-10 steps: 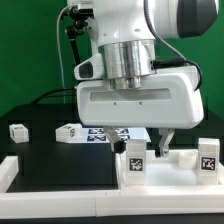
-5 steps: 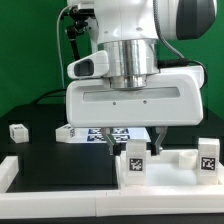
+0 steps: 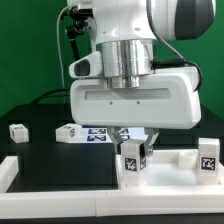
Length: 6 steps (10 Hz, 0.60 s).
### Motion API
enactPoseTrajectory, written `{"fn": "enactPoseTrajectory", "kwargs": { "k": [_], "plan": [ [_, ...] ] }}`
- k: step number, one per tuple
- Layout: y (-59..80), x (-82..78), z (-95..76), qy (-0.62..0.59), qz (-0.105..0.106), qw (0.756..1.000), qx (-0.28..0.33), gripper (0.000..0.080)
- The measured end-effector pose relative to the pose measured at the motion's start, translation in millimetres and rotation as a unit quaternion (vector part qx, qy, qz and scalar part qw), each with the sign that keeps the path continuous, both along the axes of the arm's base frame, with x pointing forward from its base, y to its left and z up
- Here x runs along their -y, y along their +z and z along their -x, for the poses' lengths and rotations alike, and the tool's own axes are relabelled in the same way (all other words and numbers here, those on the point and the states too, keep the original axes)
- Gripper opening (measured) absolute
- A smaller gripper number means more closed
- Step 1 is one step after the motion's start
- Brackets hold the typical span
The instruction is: Assemble square table
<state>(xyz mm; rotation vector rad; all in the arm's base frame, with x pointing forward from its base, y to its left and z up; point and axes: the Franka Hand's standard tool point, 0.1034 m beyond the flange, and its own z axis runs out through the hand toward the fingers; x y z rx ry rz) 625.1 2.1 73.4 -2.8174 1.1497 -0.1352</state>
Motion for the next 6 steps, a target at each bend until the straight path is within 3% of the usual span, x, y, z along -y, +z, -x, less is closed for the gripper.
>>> {"fn": "enactPoseTrajectory", "kwargs": {
  "k": [3,5,6],
  "plan": [
    [-0.1,2.2,0.3,-0.221,-0.042,0.974,-0.029,0.0291],
    [-0.3,-1.1,0.2,-0.372,-0.072,0.924,-0.051,0.0291],
    [0.3,-4.1,-0.9,-0.458,-0.081,0.883,-0.059,0.0291]
  ]
}}
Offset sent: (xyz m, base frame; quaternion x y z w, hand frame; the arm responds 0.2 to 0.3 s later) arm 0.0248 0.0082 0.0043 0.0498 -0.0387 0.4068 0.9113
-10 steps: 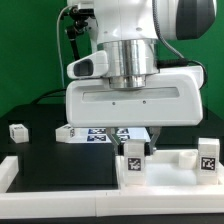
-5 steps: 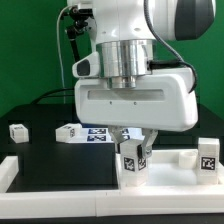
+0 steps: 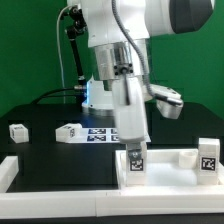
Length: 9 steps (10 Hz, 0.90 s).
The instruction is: Assemble square table
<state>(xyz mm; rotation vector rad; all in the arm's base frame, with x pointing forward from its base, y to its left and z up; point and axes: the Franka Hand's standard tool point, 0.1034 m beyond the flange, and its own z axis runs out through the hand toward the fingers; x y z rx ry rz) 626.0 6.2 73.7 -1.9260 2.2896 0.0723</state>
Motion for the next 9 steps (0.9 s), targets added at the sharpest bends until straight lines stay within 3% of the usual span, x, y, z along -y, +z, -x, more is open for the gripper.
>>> {"fn": "enactPoseTrajectory", "kwargs": {
  "k": [3,5,6,7,8,9],
  "plan": [
    [-0.5,-2.4,-1.7,-0.131,-0.005,0.991,-0.011,0.0291],
    [-0.9,-1.9,-1.0,-0.091,-0.002,0.996,-0.006,0.0291],
    [-2.0,-1.4,2.9,-0.014,0.007,1.000,0.000,0.0514],
    [-0.9,0.2,3.2,0.075,0.018,0.997,0.009,0.0514],
    [-0.4,-0.1,2.4,0.153,0.028,0.988,0.018,0.0621],
    [-1.2,-0.1,2.8,0.159,0.028,0.987,0.018,0.0641]
  ]
}}
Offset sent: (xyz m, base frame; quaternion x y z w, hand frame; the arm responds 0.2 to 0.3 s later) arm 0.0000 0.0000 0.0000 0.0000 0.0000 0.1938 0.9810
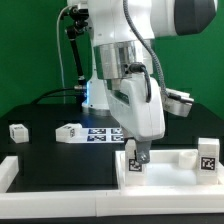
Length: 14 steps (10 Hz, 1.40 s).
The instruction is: Assemble square table
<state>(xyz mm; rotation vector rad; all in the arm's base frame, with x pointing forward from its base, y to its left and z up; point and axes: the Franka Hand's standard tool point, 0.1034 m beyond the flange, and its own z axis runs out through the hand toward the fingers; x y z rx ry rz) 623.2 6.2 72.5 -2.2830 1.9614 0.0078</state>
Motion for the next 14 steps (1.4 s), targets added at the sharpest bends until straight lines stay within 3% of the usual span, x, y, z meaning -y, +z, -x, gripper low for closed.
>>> {"fn": "enactPoseTrajectory", "kwargs": {
  "k": [3,5,7,8,9,11,12,14],
  "plan": [
    [-0.3,1.1,0.0,0.121,0.013,0.992,0.013,0.0648],
    [0.2,-2.2,-2.3,0.292,0.051,0.955,0.028,0.0649],
    [1.3,-5.0,-4.2,0.409,0.074,0.908,0.050,0.0649],
    [2.0,-3.8,-3.2,0.433,0.078,0.896,0.053,0.0649],
    [0.8,-3.7,-3.2,0.428,0.077,0.899,0.052,0.0649],
    [0.1,-3.5,-3.0,0.419,0.076,0.903,0.051,0.0381],
    [-1.2,-1.4,-1.6,0.386,0.073,0.918,0.047,0.0292],
    [-1.4,0.1,-1.5,0.313,0.066,0.947,0.043,0.0292]
  ]
}}
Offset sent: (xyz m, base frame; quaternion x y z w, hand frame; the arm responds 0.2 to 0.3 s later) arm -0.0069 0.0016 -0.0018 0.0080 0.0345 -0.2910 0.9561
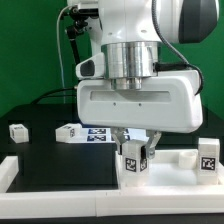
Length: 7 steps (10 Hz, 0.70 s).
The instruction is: Assemble square table
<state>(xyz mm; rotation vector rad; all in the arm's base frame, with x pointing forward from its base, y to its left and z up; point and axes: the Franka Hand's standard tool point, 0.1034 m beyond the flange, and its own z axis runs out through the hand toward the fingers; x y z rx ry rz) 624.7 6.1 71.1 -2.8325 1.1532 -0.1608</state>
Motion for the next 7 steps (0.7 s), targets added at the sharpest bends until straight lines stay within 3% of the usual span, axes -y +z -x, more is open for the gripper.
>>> {"fn": "enactPoseTrajectory", "kwargs": {
  "k": [4,7],
  "plan": [
    [-0.2,0.6,0.8,-0.199,-0.035,0.979,-0.033,0.0292],
    [-0.4,-0.5,-2.4,-0.385,-0.084,0.916,-0.068,0.0292]
  ]
}}
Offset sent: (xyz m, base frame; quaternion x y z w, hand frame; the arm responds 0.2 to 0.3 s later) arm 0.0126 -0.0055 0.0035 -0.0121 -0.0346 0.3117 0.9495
